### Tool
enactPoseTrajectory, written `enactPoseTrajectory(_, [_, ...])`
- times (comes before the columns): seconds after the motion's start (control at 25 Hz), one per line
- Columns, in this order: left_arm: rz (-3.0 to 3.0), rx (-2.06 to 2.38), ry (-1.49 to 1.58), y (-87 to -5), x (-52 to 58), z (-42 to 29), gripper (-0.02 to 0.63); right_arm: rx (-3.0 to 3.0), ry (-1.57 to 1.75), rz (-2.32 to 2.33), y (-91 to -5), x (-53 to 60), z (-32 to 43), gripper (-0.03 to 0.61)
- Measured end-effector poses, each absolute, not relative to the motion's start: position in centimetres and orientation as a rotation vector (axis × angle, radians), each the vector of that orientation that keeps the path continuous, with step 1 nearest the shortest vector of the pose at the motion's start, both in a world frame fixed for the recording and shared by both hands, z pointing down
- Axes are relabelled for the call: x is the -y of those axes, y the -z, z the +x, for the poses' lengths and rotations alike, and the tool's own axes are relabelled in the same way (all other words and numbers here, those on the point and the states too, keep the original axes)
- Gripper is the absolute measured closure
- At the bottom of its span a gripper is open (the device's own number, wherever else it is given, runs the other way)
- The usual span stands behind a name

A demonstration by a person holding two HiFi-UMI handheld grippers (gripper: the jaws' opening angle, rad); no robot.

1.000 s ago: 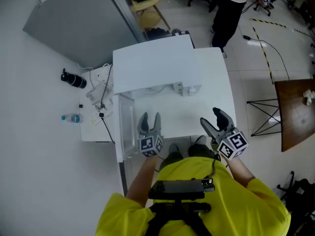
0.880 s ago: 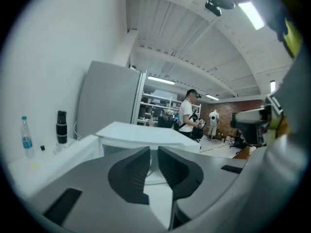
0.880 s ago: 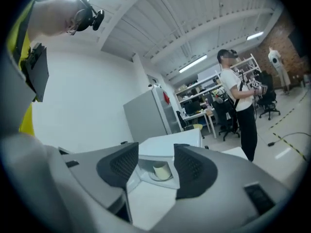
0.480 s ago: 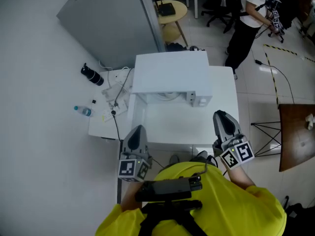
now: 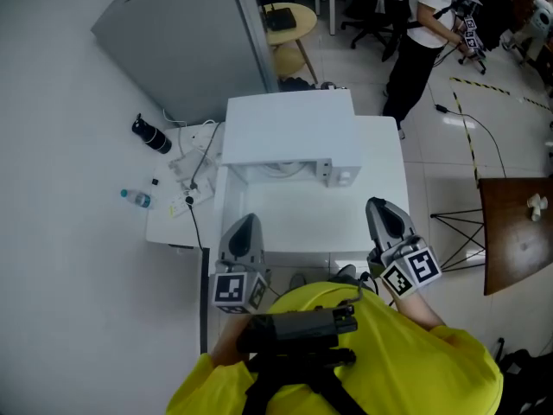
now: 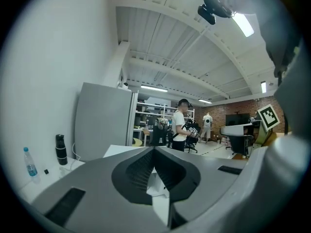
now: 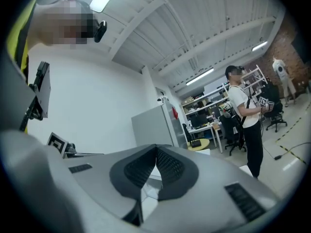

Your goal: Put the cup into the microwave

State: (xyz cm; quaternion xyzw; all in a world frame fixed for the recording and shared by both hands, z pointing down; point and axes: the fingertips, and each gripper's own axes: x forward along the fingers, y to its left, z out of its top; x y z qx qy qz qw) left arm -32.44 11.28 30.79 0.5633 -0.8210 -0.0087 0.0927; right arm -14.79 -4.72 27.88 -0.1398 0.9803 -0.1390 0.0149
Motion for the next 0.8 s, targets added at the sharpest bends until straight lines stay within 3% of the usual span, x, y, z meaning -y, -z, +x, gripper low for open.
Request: enactPoseTrajectory(0.8, [1.79, 2.271, -0.025, -33.1, -3.2, -27.9, 0.614, -3.096, 0.479, -0.462, -30.0, 7.7, -10.6, 0.574])
